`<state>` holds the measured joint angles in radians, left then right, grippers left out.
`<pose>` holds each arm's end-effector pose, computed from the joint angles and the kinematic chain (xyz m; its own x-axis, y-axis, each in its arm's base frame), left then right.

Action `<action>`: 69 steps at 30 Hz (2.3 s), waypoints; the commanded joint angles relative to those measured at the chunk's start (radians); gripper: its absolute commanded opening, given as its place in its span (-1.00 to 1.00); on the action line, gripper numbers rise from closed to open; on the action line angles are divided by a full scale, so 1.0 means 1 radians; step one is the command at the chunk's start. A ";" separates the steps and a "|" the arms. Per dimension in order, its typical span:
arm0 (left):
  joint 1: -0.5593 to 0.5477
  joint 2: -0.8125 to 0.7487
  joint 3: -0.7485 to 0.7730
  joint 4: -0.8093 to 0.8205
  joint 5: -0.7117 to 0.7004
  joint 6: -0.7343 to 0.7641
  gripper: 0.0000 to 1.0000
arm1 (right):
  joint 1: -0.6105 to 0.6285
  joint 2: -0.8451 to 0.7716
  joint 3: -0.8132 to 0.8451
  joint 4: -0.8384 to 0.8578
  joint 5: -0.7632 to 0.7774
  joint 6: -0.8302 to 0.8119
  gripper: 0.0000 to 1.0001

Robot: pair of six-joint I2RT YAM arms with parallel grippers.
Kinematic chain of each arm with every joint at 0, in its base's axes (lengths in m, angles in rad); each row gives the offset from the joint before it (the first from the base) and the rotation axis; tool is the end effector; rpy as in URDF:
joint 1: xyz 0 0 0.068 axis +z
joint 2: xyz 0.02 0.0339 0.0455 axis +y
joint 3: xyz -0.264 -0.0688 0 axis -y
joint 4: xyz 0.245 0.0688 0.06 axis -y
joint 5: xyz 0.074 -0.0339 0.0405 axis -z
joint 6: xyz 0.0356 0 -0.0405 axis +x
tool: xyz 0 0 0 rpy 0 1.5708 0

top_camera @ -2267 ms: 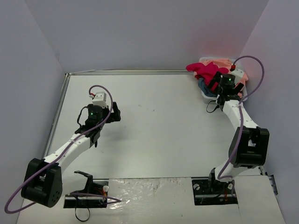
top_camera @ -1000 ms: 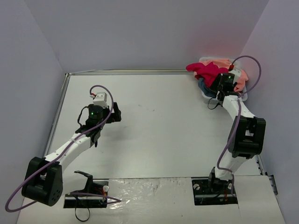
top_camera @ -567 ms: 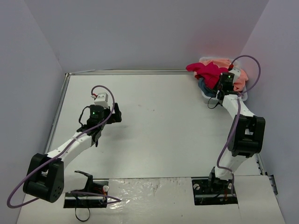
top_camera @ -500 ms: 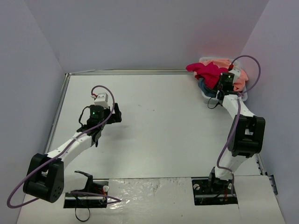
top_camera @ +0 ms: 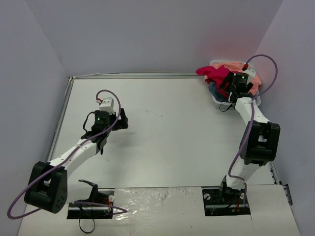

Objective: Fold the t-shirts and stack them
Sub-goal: Grab crumpled tshirt from bin with the right arm, then move the tshirt to the center of the board

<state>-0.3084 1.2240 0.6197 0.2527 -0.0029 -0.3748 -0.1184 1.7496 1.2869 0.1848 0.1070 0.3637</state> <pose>0.2562 -0.0815 0.2342 -0.4155 -0.2518 -0.8740 0.1599 0.9257 -0.3428 0.4148 -0.0532 0.2876 -0.1765 0.3772 -0.9092 0.3020 0.8999 0.3147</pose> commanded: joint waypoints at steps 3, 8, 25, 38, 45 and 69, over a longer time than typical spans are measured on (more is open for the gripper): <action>-0.008 -0.003 0.018 0.042 0.029 0.001 0.89 | -0.007 0.027 0.081 0.002 0.040 0.014 0.54; -0.008 0.017 0.021 0.049 0.041 -0.003 0.89 | -0.007 0.080 0.124 -0.005 0.031 0.008 0.43; -0.008 0.051 0.029 0.062 0.052 -0.004 0.89 | 0.002 0.097 0.120 -0.007 0.007 0.011 -1.00; -0.009 0.023 0.022 0.062 0.063 -0.004 0.89 | 0.033 -0.124 0.123 -0.025 -0.049 0.055 -1.00; -0.011 0.008 0.015 0.063 0.061 -0.003 0.89 | 0.057 -0.156 0.202 -0.067 -0.087 0.052 -1.00; -0.009 -0.104 -0.012 0.034 -0.043 -0.006 0.89 | 0.437 -0.076 0.540 -0.240 -0.308 0.061 -1.00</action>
<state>-0.3134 1.1599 0.6083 0.2836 -0.0078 -0.3756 0.2588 1.6588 1.8103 -0.0872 -0.1310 0.4168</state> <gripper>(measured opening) 0.942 0.056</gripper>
